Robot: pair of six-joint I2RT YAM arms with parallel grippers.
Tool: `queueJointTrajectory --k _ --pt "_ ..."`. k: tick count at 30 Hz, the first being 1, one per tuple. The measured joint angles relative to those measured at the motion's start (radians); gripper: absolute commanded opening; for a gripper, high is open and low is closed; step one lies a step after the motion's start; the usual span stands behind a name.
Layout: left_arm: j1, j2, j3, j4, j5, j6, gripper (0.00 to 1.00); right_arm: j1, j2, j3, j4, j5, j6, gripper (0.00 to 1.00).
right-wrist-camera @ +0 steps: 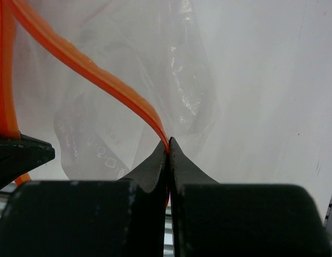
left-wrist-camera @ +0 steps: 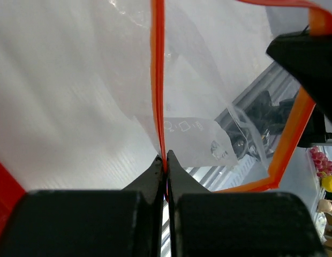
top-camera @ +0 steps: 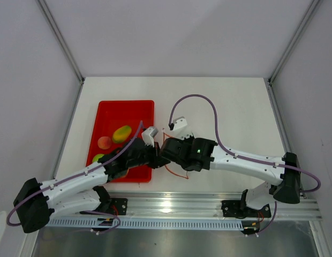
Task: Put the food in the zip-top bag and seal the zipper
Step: Open the zipper of the food storage bag.
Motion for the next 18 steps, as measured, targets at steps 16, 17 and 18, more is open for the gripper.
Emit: queueJointTrajectory --k 16,17,18 --pt "0.0 0.227 0.125 0.144 0.103 0.005 0.22 -0.138 -0.273 -0.207 0.139 -0.167 -0.166 0.0" --pt "0.0 0.229 0.124 0.163 0.109 0.002 0.26 -0.159 -0.285 -0.209 0.144 -0.18 -0.172 0.0" --pt "0.0 0.23 0.123 0.177 0.112 0.0 0.37 -0.174 -0.29 -0.214 0.148 -0.186 -0.176 0.0"
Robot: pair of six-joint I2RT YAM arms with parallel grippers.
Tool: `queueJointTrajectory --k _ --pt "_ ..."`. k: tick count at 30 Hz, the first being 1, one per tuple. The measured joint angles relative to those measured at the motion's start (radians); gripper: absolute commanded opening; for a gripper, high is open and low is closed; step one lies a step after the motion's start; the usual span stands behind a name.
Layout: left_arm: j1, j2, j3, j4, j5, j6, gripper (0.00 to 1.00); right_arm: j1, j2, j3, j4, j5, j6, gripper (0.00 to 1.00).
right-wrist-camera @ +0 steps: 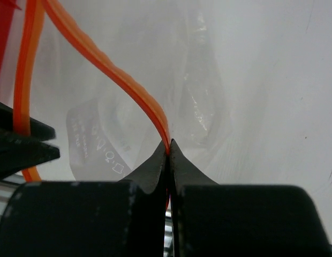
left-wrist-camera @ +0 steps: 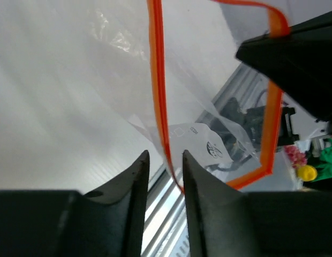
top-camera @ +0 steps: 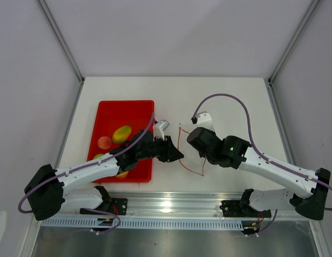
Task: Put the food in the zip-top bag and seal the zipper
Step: Open the zipper of the food storage bag, then pick up the fake fruit from the bin.
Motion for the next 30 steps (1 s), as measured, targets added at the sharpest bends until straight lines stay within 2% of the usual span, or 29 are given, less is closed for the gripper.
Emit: queueJointTrajectory --k 2,4,7,8,9,13,17,25,30 --pt "-0.003 0.0 -0.001 0.023 0.002 0.0 0.44 -0.023 -0.002 -0.017 0.006 -0.011 -0.007 0.0" --pt "-0.005 -0.006 -0.002 0.037 0.006 0.006 0.57 -0.032 0.005 -0.034 0.006 -0.025 -0.01 0.0" --pt "-0.006 -0.029 -0.002 0.037 0.007 0.022 0.8 -0.051 0.024 -0.04 0.01 -0.051 -0.015 0.0" --pt "-0.006 -0.042 -0.002 0.036 0.006 0.031 0.94 -0.059 0.032 -0.04 0.014 -0.06 -0.016 0.0" --pt "-0.006 -0.06 -0.002 0.034 0.005 0.043 0.99 -0.069 0.042 -0.04 0.021 -0.071 -0.018 0.0" --pt "-0.006 -0.149 -0.002 -0.017 -0.043 0.073 1.0 -0.091 0.07 -0.04 0.037 -0.094 -0.018 0.0" --pt "0.021 -0.251 0.002 -0.143 -0.176 0.085 1.0 -0.113 0.101 -0.04 0.05 -0.117 -0.018 0.0" --pt "0.314 -0.278 0.058 -0.428 -0.359 0.058 0.99 -0.139 0.132 -0.039 0.055 -0.139 -0.018 0.0" --pt "0.375 -0.261 0.12 -0.54 -0.492 0.037 1.0 -0.147 0.142 -0.029 0.054 -0.145 -0.018 0.0"
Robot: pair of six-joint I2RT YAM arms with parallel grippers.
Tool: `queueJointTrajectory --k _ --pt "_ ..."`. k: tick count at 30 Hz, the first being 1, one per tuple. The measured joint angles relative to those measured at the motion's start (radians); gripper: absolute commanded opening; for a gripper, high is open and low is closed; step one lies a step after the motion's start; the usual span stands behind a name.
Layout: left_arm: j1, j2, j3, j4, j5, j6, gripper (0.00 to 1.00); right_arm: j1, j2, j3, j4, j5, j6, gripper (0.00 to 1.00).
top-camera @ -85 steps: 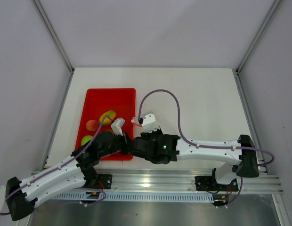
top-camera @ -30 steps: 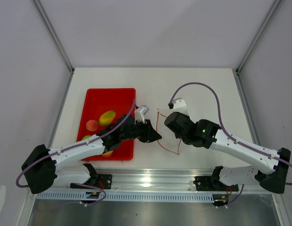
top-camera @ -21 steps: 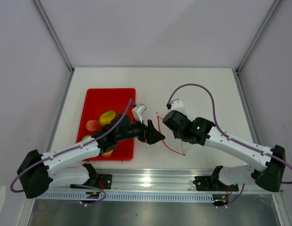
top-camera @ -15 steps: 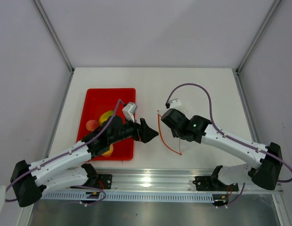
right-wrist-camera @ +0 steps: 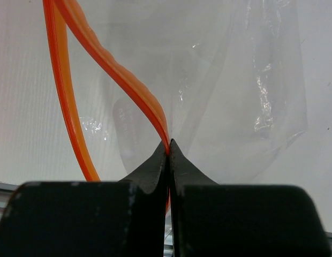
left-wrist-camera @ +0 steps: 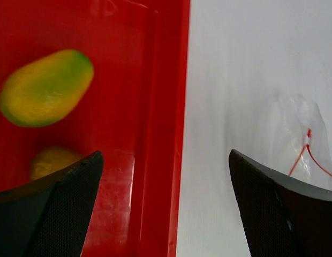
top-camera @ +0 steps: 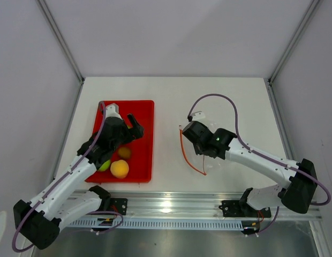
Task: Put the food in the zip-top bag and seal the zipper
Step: Pick up the fake fruit from the bin.
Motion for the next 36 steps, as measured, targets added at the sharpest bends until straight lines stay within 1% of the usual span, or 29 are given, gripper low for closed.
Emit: queueJointTrajectory --k 3,6,8,11,15,19,25,31,36 --pt "0.026 0.003 0.028 -0.034 -0.073 -0.024 0.99 -0.005 0.007 0.007 0.0 -0.002 -0.001 0.0" --pt "0.087 0.026 0.047 -0.072 -0.101 -0.064 0.99 -0.012 0.013 0.007 0.001 -0.008 -0.007 0.0" --pt "0.131 0.06 0.062 -0.105 -0.105 -0.094 1.0 -0.019 0.019 0.007 0.001 -0.012 -0.015 0.0" --pt "0.196 0.149 0.094 -0.153 -0.099 -0.145 0.99 -0.027 0.028 0.014 0.001 -0.016 -0.031 0.0" --pt "0.249 0.25 0.114 -0.188 -0.076 -0.201 1.0 -0.033 0.037 0.019 0.001 -0.019 -0.049 0.0" --pt "0.27 0.298 0.136 -0.226 -0.07 -0.271 1.0 -0.036 0.038 0.019 0.001 -0.02 -0.057 0.0" --pt "0.309 0.4 0.216 -0.287 -0.069 -0.399 1.0 -0.039 0.037 0.019 0.002 -0.027 -0.067 0.0" --pt "0.341 0.515 0.285 -0.379 -0.06 -0.555 0.99 -0.04 0.037 0.019 0.003 -0.037 -0.076 0.0" --pt "0.346 0.554 0.292 -0.418 -0.043 -0.665 1.0 -0.041 0.037 0.016 0.01 -0.041 -0.079 0.0"
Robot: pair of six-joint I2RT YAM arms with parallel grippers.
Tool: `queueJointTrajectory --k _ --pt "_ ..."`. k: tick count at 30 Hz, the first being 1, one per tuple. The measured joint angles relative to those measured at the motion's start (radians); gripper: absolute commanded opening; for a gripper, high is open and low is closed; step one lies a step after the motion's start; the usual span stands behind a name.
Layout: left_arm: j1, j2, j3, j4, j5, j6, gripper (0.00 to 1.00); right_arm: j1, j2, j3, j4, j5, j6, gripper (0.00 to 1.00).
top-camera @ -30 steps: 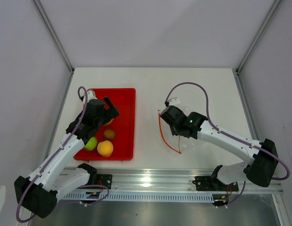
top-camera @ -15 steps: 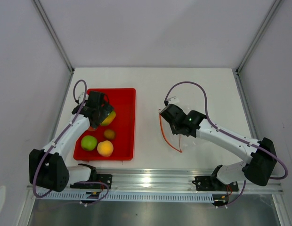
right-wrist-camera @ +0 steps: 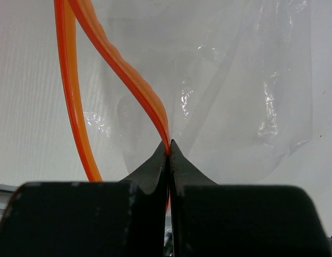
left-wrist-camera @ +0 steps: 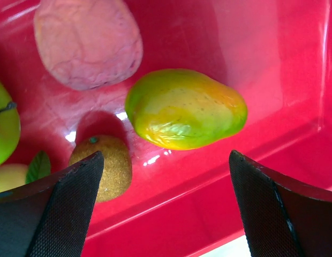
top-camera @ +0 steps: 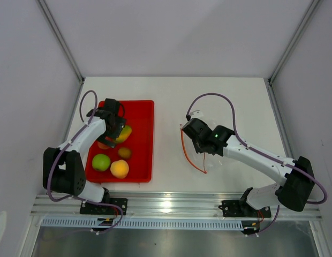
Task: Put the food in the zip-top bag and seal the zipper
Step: Pick up the fake fruit from the bin.
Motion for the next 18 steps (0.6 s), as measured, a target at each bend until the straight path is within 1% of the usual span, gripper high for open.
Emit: queueJointTrajectory --k 8,12,18 --pt "0.004 0.014 0.004 -0.047 0.001 -0.154 0.99 -0.003 0.0 -0.012 0.01 -0.008 -0.001 0.0" --pt "0.006 0.021 0.004 -0.045 0.001 -0.184 0.99 -0.003 0.0 -0.013 0.011 -0.013 -0.002 0.0" --pt "0.016 0.043 0.004 -0.023 0.001 -0.188 0.99 -0.005 -0.001 -0.017 0.015 -0.016 -0.007 0.0"
